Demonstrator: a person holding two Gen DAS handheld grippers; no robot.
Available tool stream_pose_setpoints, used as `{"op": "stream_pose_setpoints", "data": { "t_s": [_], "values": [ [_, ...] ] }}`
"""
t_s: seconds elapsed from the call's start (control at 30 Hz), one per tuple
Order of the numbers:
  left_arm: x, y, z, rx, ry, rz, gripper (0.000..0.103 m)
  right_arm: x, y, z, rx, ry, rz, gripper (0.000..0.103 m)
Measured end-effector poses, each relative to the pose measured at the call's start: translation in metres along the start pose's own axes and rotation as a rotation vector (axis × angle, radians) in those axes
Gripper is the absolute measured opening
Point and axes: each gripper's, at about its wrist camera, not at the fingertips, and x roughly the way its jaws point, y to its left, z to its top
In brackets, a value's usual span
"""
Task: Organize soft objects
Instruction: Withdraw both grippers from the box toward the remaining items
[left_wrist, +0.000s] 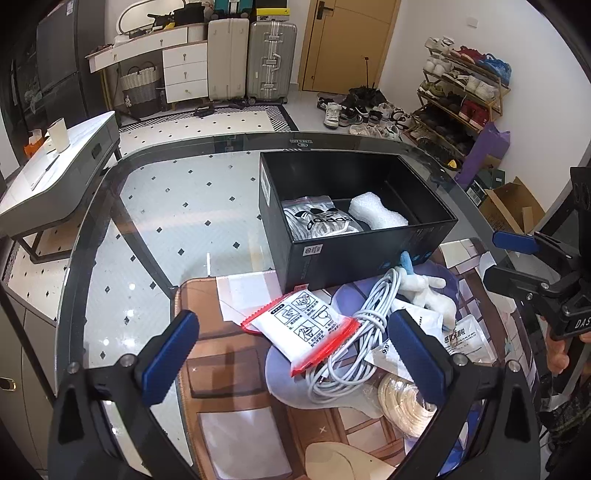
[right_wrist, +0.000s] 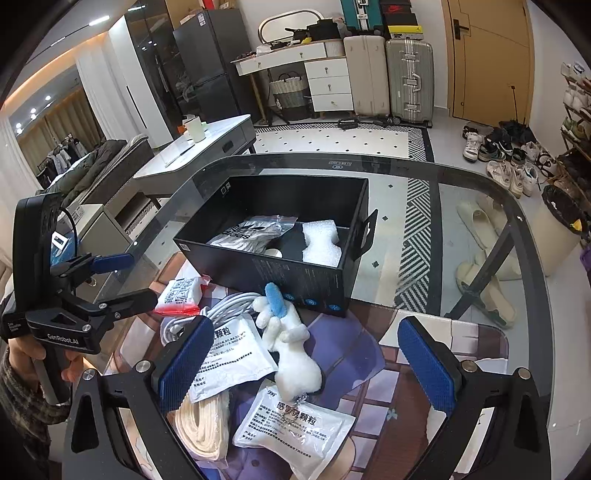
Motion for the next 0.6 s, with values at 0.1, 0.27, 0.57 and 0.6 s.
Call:
{"op": "stream_pose_setpoints", "data": {
  "t_s": [0.1,0.27,0.57,0.6],
  "values": [
    [0.005,0.000,0.000,-0.008,0.012,-0.004,0.103,0.006,0.001,-0.002,-0.009,0.014,-0.001,0.101],
    [0.013,-0.002,0.000,-0.013,0.033,-0.007,0.103,0.016,0.002,-0.005,-0.029,0.031,-0.009,0.101],
    [0.024,0.000,0.002,-0.046,0.051,-0.026,0.103,0.031,0.000,-0.005,-0.031,0.058,-0.001,0.101],
    [0.026,0.000,0.003,-0.050,0.055,-0.028,0.103,0.033,0.000,-0.005,-0.032,0.060,0.000,0.101]
  ]
}}
